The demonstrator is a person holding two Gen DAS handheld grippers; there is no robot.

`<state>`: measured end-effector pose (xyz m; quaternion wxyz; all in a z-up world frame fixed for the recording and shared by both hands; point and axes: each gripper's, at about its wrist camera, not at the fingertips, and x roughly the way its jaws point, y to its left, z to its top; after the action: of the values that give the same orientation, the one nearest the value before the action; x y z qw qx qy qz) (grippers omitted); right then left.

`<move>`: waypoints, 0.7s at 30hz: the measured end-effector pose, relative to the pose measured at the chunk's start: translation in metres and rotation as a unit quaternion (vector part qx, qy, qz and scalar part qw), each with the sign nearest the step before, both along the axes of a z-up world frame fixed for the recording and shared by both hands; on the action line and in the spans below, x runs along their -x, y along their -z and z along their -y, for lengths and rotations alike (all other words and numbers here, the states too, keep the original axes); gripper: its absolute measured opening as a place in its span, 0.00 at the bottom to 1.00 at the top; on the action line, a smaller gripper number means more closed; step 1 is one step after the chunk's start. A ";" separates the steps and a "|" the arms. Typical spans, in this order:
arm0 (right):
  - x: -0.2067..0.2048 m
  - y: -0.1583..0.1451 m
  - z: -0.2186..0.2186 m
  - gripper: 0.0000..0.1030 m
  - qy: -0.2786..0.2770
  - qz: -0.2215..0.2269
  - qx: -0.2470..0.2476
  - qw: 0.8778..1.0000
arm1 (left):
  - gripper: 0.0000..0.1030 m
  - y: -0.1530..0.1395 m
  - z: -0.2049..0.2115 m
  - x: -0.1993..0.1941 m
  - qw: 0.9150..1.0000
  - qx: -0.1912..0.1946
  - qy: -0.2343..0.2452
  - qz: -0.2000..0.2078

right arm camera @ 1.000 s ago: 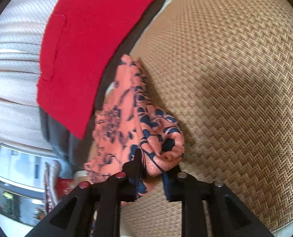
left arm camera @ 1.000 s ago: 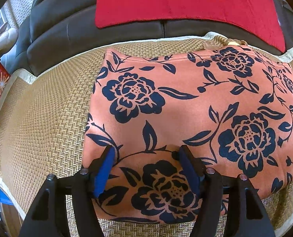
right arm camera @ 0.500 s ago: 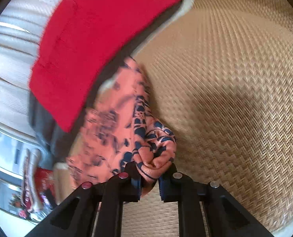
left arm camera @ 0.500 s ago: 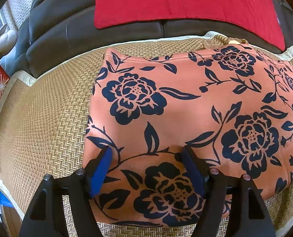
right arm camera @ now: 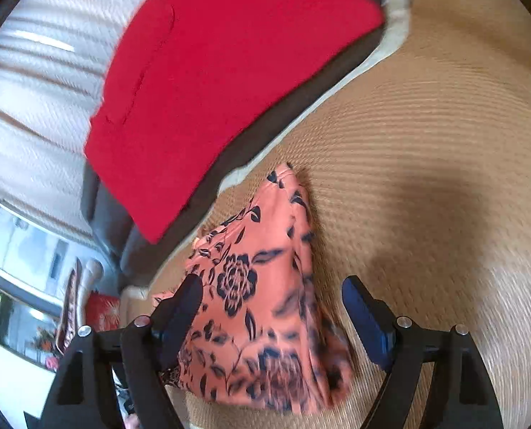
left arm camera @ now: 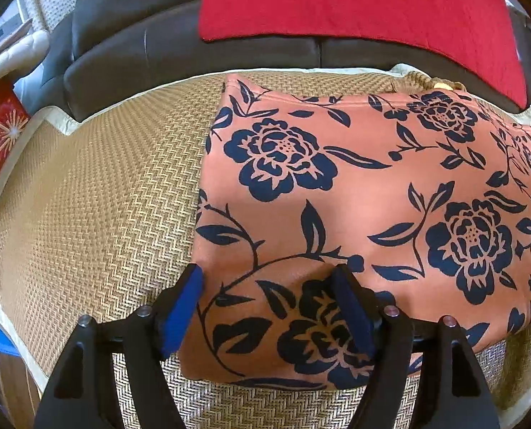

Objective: Fold small clothes

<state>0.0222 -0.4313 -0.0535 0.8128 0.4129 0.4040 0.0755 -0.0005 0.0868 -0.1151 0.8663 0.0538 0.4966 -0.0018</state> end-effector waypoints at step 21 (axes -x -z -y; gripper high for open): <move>-0.029 -0.044 -0.086 0.87 -0.063 0.011 0.127 0.990 | 0.82 -0.028 -0.046 -0.005 0.996 0.088 -0.032 0.014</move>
<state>0.0510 -0.3457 -0.0098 0.8568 0.2788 0.4264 0.0795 0.0042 0.1324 -0.0870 0.8742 -0.0383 0.4837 -0.0166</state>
